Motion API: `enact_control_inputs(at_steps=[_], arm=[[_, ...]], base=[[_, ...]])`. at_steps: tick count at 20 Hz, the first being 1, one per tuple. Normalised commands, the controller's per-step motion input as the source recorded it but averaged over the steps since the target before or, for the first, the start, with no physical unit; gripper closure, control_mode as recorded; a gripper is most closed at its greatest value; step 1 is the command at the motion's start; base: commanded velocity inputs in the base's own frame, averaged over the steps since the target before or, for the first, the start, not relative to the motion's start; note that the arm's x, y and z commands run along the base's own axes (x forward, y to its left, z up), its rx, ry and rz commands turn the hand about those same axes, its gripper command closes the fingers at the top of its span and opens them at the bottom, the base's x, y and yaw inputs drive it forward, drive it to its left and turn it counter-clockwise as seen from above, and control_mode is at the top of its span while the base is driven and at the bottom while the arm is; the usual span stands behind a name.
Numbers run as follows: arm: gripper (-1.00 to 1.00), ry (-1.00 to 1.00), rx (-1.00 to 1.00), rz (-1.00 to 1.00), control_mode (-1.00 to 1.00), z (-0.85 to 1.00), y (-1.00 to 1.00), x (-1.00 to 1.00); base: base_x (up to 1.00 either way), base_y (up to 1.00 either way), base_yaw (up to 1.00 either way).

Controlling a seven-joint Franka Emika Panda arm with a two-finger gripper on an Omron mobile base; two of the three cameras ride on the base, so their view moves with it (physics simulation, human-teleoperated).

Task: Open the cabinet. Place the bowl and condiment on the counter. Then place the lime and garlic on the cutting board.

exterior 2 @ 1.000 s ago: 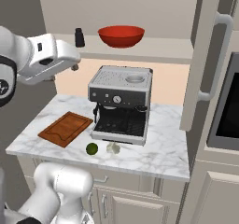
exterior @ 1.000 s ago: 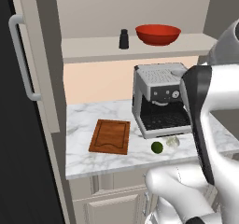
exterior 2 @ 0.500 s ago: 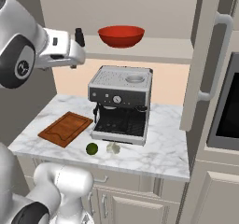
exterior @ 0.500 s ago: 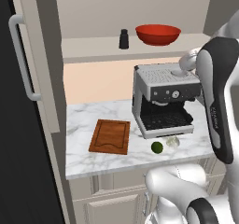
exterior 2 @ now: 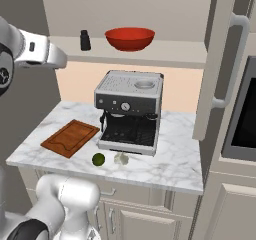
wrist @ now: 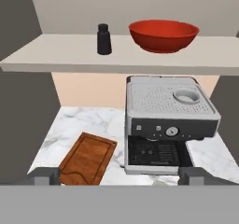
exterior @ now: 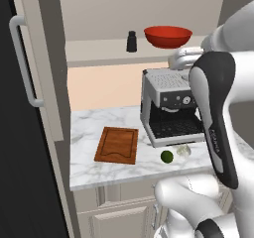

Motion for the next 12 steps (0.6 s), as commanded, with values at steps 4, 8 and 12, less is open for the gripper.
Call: enact_control_inputs(at_steps=[4,8,12], arm=[[-1.0,0.08,0.03,-0.01,-1.0,0.16,0.29,0.22],[-1.0,0.15,0.0,0.0,-1.0,0.28,0.14,0.38],[-1.0,0.11,-0.01,0.0,-1.0,0.11,0.19,0.41]], base=[[0.0,0.0,0.0],[0.0,0.0,0.0],[0.0,0.0,0.0]])
